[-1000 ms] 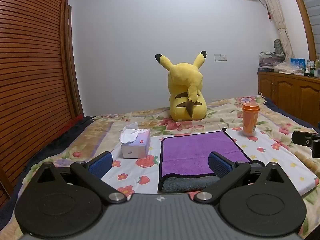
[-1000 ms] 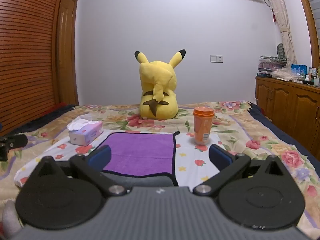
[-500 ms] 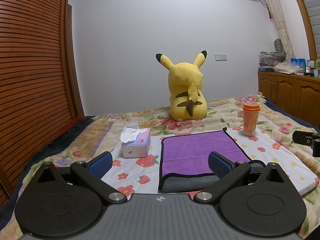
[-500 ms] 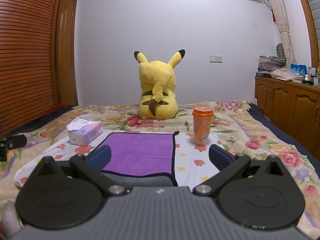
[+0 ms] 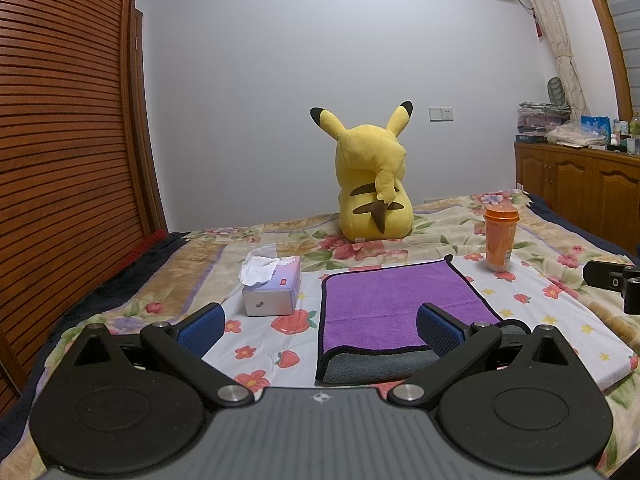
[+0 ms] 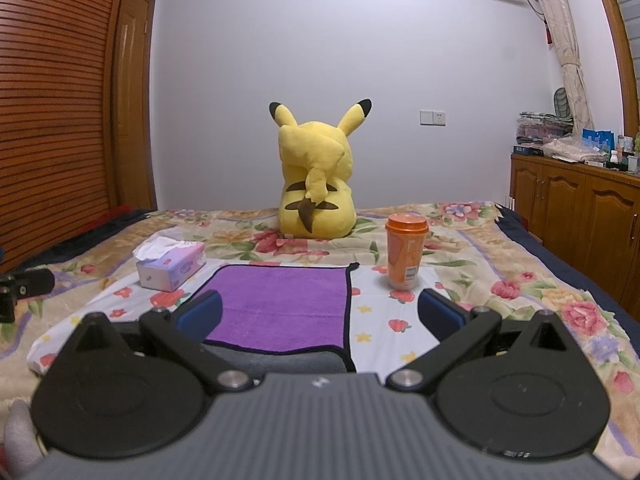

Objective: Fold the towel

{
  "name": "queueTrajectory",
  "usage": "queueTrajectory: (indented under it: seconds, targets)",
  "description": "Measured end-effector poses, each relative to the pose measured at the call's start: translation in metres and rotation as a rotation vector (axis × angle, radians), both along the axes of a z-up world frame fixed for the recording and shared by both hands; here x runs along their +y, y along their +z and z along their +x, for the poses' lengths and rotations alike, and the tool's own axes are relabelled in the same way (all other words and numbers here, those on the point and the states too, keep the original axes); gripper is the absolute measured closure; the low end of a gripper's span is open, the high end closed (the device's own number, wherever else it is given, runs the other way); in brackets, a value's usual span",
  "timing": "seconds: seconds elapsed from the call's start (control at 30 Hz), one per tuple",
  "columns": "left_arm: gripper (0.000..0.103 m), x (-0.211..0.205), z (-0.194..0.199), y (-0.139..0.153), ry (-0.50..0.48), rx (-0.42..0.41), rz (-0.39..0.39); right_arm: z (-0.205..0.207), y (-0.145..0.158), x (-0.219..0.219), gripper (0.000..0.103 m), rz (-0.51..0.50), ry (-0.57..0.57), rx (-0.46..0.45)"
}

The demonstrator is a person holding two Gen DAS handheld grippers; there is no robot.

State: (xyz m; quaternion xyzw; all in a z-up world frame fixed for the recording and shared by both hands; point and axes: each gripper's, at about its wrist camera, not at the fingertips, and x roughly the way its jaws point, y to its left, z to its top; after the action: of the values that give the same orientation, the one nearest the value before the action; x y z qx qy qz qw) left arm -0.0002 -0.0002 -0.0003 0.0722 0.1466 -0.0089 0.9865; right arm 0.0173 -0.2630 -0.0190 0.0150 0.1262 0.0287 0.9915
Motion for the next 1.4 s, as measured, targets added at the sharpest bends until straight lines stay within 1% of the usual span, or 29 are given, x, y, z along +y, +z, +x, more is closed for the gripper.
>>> queueTrajectory:
  seconds: [0.9, 1.17, 1.4]
  targets:
    - [0.0, 0.0, -0.0001, 0.0, 0.0, 0.0, 0.0, 0.0007, -0.0013, -0.0033, 0.0, 0.001, -0.003, -0.001]
    - [0.0, 0.0, 0.0, 0.0, 0.0, 0.001, 0.001, 0.0001, 0.003, -0.0009, 0.0, 0.003, -0.006, 0.0]
    - [0.0, -0.0005, 0.0068, -0.002, 0.004, 0.022, -0.002, 0.003, -0.0023, -0.005, 0.0, 0.001, 0.0, 0.008]
